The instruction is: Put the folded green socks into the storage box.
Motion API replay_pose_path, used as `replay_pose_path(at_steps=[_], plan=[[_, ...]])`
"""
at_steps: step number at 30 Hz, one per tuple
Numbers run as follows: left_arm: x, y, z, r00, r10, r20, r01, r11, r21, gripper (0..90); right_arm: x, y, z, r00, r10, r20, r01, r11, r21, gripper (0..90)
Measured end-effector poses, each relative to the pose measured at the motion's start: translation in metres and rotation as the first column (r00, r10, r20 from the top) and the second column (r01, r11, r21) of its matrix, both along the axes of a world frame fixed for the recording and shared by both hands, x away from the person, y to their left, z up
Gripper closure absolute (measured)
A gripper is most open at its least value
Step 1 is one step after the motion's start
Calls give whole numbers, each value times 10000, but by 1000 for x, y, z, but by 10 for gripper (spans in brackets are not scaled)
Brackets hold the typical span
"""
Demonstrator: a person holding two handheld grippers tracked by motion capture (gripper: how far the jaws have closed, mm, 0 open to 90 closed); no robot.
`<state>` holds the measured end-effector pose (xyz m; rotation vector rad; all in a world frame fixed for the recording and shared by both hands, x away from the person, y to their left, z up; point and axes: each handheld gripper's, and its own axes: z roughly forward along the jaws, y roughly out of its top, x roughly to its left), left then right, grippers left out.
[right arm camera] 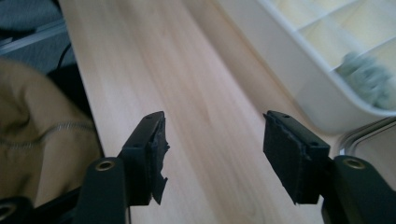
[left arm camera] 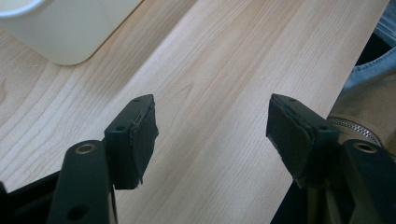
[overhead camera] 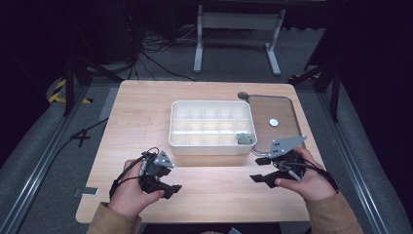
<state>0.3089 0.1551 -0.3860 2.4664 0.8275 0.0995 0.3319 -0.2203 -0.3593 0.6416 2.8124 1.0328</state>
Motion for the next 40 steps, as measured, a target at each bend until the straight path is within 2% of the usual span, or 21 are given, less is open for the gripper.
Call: replay_pose_path(at_steps=[1,3,4,5,8,12,13,19,21,24,32,35,37,40], plan=[[0,0,0,10000,-44,-37,44,10000,60,341,-1,0,-3,9998,101,-168,-105,9996,-253,407],[1,0,-2,10000,28,-66,-28,10000,4,338,-1,-1,-12,9991,-45,-415,24,9988,-497,388],[2,1,-2,10000,-16,67,15,10000,70,331,0,-1,-16,9987,-32,-510,-5,9974,-718,385],[2,0,-4,10000,-24,31,24,10000,-30,316,0,0,-20,9978,-6,-659,-53,9960,-894,382],[4,0,-6,10000,-22,-73,22,10000,18,306,2,3,-33,9958,132,-908,-257,9901,-1376,364],[5,0,-10,9996,49,-261,-47,9999,97,295,2,10,-52,9951,412,-896,-571,9816,-1823,347],[6,1,-11,9998,-18,-200,23,9997,236,291,3,11,-54,9945,385,-974,-558,9818,-1815,347],[10,2,-19,9999,-66,-97,69,9994,331,245,8,14,-72,9918,389,-1214,-622,9789,-1947,322],[11,2,-22,10000,-17,-69,20,9992,395,236,8,14,-77,9937,355,-1066,-571,9767,-2068,315],[12,2,-23,9999,-99,-129,106,9981,610,229,9,13,-82,9932,332,-1116,-561,9762,-2094,313],[16,3,-30,9994,-165,-289,189,9964,830,222,7,14,-91,9939,373,-1037,-597,9733,-2218,286],[18,4,-35,9993,-63,-359,85,9980,624,209,6,14,-95,9953,516,-815,-694,9698,-2337,269],[19,7,-39,9993,30,-371,-6,9978,664,210,7,15,-97,9951,645,-752,-805,9691,-2332,252],[20,11,-44,9990,193,-406,-159,9964,827,207,8,14,-97,9958,523,-750,-679,9722,-2240,253]])
